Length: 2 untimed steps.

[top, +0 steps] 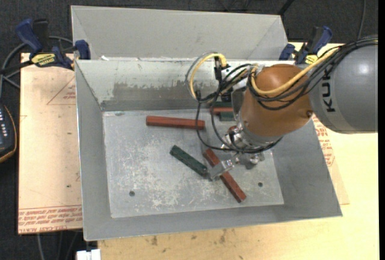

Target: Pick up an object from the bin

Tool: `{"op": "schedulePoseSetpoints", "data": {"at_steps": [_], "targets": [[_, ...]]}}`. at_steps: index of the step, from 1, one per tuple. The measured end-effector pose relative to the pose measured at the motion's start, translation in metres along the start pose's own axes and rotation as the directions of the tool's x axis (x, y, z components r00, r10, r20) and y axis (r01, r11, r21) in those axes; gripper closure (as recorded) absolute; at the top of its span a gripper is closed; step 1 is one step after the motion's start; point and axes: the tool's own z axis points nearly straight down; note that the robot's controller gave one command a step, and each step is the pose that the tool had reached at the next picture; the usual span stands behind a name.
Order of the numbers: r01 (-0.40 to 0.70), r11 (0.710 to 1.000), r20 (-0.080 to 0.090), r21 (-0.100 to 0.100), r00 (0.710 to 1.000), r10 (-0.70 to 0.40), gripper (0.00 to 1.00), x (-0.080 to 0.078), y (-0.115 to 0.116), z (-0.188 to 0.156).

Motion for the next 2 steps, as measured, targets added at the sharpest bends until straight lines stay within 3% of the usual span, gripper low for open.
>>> {"op": "schedulePoseSetpoints", "data": {"at_steps": [1, 2], "targets": [[0.005, 1.0, 0.0, -0.001, 1.0, -0.005, 1.0, -0.001, 0.0, -0.001], [0.496, 0.868, 0.001, -0.002, 0.868, -0.496, 1.0, 0.029, 0.033, 0.001]]}}
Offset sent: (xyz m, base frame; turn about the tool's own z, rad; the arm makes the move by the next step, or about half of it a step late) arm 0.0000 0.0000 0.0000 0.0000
